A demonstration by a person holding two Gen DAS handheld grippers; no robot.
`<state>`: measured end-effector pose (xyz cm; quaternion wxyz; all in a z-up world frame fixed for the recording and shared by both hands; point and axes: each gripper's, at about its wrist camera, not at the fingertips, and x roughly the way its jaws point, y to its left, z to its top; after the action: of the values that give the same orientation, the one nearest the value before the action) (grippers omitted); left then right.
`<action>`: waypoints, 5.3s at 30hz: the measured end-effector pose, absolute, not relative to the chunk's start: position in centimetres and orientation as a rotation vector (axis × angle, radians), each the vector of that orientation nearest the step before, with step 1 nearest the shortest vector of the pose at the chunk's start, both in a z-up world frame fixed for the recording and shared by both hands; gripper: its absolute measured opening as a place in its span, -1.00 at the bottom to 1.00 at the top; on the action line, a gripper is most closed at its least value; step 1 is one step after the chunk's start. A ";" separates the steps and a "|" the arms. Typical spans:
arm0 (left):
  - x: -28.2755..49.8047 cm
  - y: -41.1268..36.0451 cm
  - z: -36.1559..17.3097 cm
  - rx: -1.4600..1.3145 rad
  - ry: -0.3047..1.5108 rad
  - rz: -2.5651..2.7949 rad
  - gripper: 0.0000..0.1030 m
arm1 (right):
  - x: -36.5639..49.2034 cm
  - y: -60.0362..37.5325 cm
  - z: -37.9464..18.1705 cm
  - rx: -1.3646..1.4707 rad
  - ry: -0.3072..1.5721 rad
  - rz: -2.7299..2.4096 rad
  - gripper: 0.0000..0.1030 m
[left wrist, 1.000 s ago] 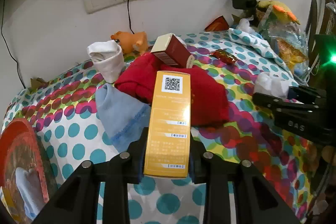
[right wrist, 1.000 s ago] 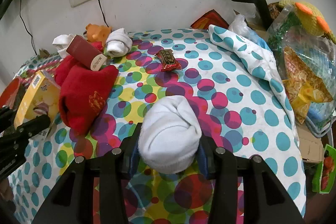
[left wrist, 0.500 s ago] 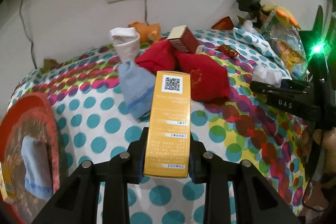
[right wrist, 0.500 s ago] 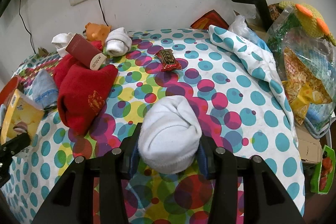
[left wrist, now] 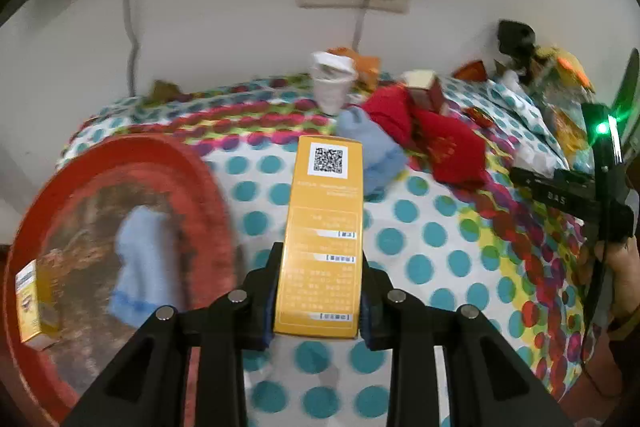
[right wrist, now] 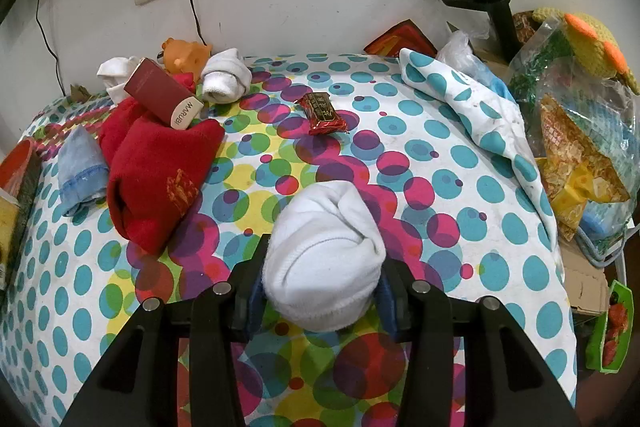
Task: Organize objects
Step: 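Carry the tall yellow box into the red tray and release it, then carry the white sock into the red tray and open the right tool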
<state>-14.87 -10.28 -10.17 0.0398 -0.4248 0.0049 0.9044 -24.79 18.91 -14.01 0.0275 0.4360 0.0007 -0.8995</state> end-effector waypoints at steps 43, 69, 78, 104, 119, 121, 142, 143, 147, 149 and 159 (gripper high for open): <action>-15.5 -29.6 -10.0 -1.564 -0.181 3.051 -0.40 | -24.8 18.7 -13.9 1.352 0.013 -2.784 -0.15; -17.4 -36.5 -12.6 -1.714 -0.351 3.068 -0.22 | -24.8 18.7 -14.0 1.353 0.016 -2.786 -0.15; -13.1 -35.1 -10.2 -1.569 -0.383 3.127 -0.02 | -24.7 18.6 -14.1 1.353 0.015 -2.786 -0.15; -3.0 -32.3 -11.0 -1.413 -0.344 3.131 -0.02 | -21.2 13.5 -11.7 1.285 0.009 -2.736 -0.19; -2.9 -33.6 -11.6 -1.452 -0.393 3.120 -0.02 | -17.7 0.0 -8.9 1.149 0.142 -2.469 -0.19; -2.8 -33.7 -11.4 -1.445 -0.397 3.126 -0.02 | -17.2 -2.1 -8.5 1.130 0.158 -2.444 -0.19; -2.8 -34.3 -11.1 -1.411 -0.445 3.130 -0.02 | -13.9 -16.7 -10.9 1.129 0.355 -2.179 -0.18; -2.8 -34.2 -11.1 -1.412 -0.442 3.129 -0.02 | -13.9 -16.8 -11.1 1.129 0.366 -2.180 -0.18; -2.9 -34.0 -11.2 -1.421 -0.436 3.119 -0.02 | -14.3 -16.9 -12.0 1.154 0.356 -2.170 -0.14; -3.0 -33.9 -11.3 -1.421 -0.430 3.120 -0.02 | -14.4 -16.6 -12.0 1.155 0.331 -2.155 0.03; -3.1 -33.3 -11.4 -1.419 -0.410 3.110 -0.02 | -14.9 -9.0 -8.8 1.068 0.186 -2.298 0.35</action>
<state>-3.09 -33.34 -11.45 -0.1501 -0.4076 -0.1179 0.8930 -14.93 -8.97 -8.75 0.2959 0.4017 0.0700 -0.8638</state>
